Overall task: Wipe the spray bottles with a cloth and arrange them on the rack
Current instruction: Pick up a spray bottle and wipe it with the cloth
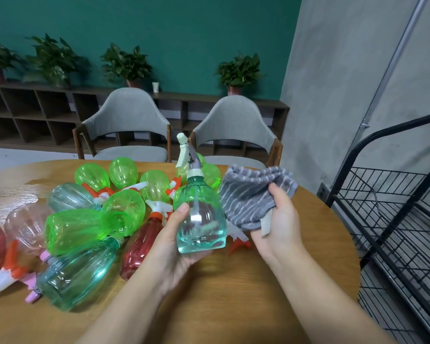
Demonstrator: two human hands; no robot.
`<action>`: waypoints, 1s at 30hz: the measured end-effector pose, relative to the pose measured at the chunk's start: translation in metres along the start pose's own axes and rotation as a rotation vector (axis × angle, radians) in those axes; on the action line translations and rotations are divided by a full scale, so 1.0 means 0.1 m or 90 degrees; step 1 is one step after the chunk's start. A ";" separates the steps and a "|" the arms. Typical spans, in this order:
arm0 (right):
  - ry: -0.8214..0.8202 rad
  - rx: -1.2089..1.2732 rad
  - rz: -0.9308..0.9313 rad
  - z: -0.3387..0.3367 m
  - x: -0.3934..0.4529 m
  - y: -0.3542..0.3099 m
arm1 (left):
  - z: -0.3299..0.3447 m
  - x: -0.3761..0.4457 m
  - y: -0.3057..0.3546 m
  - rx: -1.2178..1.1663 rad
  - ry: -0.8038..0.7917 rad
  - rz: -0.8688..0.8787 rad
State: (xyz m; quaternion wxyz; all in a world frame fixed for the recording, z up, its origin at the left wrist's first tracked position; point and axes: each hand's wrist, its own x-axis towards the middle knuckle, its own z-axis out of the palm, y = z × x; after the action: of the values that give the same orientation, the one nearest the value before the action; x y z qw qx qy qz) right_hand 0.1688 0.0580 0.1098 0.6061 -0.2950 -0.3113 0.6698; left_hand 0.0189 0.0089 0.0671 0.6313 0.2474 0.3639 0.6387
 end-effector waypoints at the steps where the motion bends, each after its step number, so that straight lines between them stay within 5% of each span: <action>1: -0.017 -0.054 -0.027 0.02 0.02 0.00 | 0.01 -0.01 0.00 -0.009 -0.014 -0.003; 8: -0.272 -0.560 -0.209 0.11 -0.05 0.23 | 0.04 0.00 -0.06 0.017 -0.049 0.009; 20: -0.379 -0.420 -0.365 -0.15 -0.09 0.38 | -0.03 0.03 -0.07 0.035 0.008 0.012; 23: -0.305 -0.239 -0.228 -0.15 -0.09 0.32 | -0.10 0.07 -0.11 0.027 0.017 0.008; 26: -0.070 -0.017 -0.065 -0.07 -0.03 0.20 | -0.14 0.08 -0.10 -0.011 -0.001 -0.006; 30: 0.089 -0.003 -0.035 0.05 0.10 0.12 | -0.13 0.07 -0.12 -0.028 -0.052 -0.023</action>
State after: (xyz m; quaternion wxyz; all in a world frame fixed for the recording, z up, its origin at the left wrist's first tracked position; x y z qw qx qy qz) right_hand 0.1570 0.0668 0.1036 0.6438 -0.3342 -0.2777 0.6299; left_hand 0.0158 0.0132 0.0492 0.6621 0.2530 0.3282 0.6244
